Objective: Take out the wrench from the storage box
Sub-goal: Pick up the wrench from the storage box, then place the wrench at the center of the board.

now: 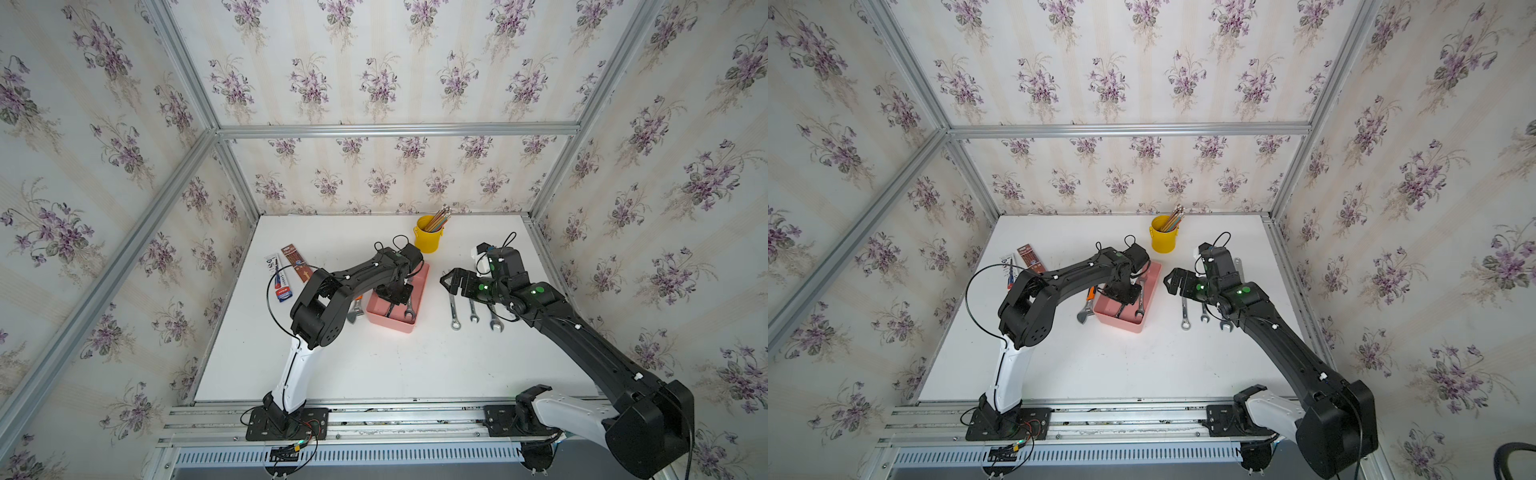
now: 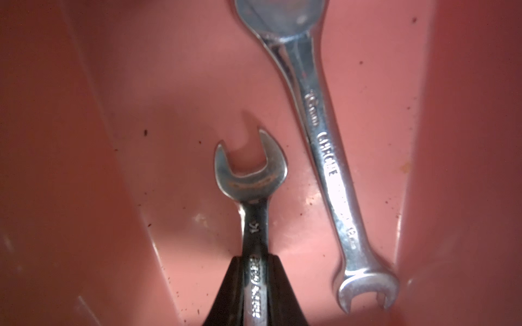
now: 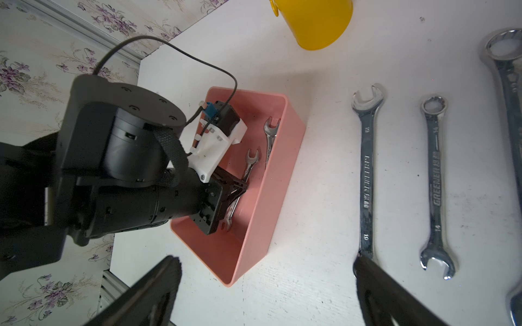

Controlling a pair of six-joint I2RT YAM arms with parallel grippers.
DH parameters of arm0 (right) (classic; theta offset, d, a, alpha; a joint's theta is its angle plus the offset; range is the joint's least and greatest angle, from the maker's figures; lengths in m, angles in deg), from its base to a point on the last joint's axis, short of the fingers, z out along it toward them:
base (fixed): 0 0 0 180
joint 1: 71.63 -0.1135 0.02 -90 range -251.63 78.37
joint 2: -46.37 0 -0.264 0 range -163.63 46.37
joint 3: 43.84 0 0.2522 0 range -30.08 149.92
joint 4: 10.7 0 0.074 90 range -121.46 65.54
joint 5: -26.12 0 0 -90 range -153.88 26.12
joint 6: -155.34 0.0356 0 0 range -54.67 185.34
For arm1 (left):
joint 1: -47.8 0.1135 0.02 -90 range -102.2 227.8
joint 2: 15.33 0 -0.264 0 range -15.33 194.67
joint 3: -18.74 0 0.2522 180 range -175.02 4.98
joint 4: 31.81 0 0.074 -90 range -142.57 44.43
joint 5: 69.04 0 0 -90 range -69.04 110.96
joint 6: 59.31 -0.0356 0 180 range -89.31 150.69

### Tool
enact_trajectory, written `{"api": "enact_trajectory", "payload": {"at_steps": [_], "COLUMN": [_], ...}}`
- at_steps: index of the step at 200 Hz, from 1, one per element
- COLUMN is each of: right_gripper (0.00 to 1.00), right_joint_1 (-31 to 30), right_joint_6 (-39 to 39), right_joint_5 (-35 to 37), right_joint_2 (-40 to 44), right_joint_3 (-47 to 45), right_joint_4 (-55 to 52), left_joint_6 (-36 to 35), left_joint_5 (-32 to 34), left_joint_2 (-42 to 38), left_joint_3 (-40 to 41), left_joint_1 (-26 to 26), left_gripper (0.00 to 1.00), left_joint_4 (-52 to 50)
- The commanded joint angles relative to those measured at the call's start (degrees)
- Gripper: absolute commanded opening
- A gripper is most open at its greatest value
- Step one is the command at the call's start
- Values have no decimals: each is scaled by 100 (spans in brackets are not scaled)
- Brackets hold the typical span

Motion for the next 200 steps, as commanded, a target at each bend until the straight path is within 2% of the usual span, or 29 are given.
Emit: {"api": "enact_trajectory", "payload": {"at_steps": [1, 75, 133, 173, 200], "right_gripper": [100, 100, 100, 100, 100], "right_joint_1": [-2, 4, 4, -2, 3], "right_joint_6": [-72, -115, -122, -125, -164], "right_joint_5": [0, -37, -129, -293, -323], "right_joint_2": [-27, -80, -151, -239, -265], "right_joint_3": [61, 87, 84, 113, 125], "right_joint_4": [73, 142, 287, 422, 414], "left_joint_6": [-11, -69, -342, -568, -638], "left_joint_5": [117, 207, 357, 431, 437], "left_joint_2": [-169, -532, -1087, -1592, -1648], "left_joint_3": [-166, -693, -931, -162, 419], "left_joint_1": [-1, 24, 409, 1063, 1472], "left_gripper": [11, 13, 13, 14, 14], "left_joint_4": [-217, -781, -1440, -1262, -855]}}
